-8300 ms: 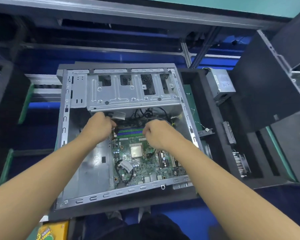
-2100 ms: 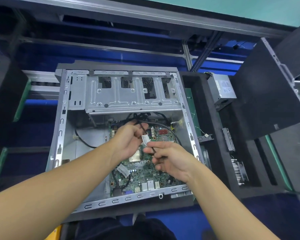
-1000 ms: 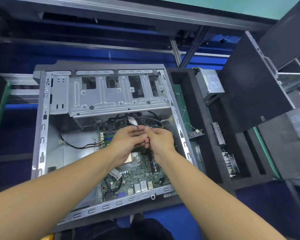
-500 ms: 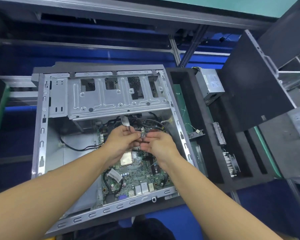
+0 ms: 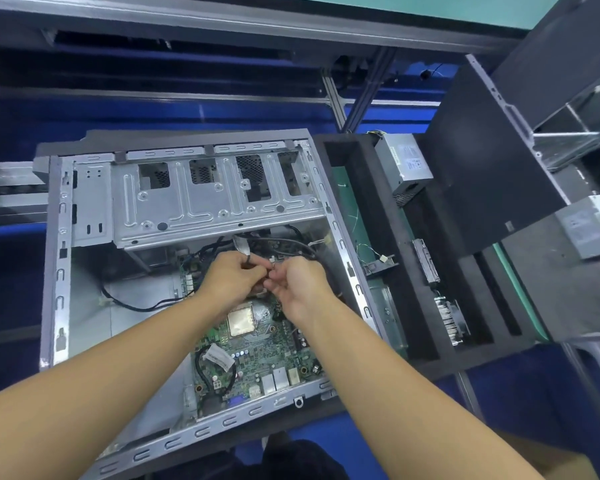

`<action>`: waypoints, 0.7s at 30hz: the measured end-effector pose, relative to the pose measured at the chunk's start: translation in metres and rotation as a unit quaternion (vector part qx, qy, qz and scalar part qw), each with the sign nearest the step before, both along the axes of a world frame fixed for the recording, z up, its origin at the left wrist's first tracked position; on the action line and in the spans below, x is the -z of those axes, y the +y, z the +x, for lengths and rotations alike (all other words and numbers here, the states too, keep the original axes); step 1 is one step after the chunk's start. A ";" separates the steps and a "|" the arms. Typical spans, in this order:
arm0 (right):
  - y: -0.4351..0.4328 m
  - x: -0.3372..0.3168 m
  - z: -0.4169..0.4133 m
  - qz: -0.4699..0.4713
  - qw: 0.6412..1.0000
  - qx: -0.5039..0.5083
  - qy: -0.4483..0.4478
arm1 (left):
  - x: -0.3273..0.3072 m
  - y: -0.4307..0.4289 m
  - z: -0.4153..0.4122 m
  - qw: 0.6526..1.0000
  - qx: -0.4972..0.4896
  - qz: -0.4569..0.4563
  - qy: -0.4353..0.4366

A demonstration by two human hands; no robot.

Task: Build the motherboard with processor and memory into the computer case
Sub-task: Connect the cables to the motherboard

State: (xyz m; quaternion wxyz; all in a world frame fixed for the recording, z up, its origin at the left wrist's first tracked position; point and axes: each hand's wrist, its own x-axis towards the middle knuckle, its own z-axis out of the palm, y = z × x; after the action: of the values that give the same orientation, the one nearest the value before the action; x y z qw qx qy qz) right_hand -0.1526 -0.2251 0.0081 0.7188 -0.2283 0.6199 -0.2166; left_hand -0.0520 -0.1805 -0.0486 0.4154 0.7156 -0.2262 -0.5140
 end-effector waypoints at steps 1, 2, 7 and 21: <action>0.001 -0.001 -0.002 -0.029 0.998 -0.041 0.048 | 0.001 0.000 0.002 1.000 0.007 0.003 -0.007; 0.002 -0.002 -0.007 -0.079 0.985 -0.104 0.116 | 0.001 0.000 0.004 1.000 0.016 0.005 -0.021; 0.005 -0.006 -0.023 -0.476 0.697 -0.381 0.377 | 0.001 0.000 0.014 0.992 0.075 0.006 -0.104; -0.007 0.002 -0.017 -0.422 0.675 -0.399 0.455 | 0.008 -0.009 0.008 0.995 0.082 -0.020 -0.056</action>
State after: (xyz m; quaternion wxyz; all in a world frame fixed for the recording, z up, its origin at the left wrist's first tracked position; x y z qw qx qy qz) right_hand -0.1693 -0.2322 0.0063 0.1934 -0.8033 0.5631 -0.0166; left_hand -0.0444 -0.1894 -0.0561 0.3725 0.7141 -0.3170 -0.5008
